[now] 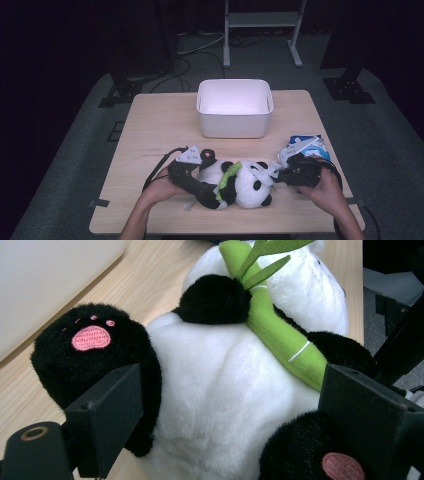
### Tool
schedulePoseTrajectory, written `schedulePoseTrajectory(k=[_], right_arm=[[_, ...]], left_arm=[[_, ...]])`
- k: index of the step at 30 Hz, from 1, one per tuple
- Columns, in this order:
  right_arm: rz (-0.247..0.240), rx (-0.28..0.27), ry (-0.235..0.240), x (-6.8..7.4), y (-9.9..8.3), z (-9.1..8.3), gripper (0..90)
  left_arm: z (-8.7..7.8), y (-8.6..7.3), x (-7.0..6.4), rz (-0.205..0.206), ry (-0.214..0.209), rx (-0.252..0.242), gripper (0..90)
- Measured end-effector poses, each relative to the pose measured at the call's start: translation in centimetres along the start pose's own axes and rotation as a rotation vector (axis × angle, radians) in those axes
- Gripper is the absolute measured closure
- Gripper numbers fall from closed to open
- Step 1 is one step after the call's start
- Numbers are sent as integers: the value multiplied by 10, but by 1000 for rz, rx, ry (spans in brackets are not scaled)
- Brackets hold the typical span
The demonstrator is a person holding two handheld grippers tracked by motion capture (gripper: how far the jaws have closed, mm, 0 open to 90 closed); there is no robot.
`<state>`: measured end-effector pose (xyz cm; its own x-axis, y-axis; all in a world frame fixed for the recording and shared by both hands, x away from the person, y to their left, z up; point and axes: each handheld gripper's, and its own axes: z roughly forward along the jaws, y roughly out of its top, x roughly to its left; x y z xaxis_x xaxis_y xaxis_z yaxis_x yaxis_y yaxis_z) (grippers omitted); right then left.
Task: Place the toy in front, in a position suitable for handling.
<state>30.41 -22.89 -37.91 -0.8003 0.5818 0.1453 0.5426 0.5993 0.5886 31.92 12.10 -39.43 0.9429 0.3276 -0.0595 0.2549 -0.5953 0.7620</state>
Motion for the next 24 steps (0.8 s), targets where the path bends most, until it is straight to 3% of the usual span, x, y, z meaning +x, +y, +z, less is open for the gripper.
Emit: schedulePoseTrajectory(k=[8,12,19,24], right_arm=[[-108,-39,76,35,17,3,813],[-163,9,59,48,24,13,809],[-116,25,73,30,14,7,809],[-73,42,56,14,6,3,807]], left_arm=[[1,1,-2,2,9,1,97],[1,0,-2,5,8,0,97],[1,0,-1,2,6,0,98],[0,1,-1,1,6,0,97]])
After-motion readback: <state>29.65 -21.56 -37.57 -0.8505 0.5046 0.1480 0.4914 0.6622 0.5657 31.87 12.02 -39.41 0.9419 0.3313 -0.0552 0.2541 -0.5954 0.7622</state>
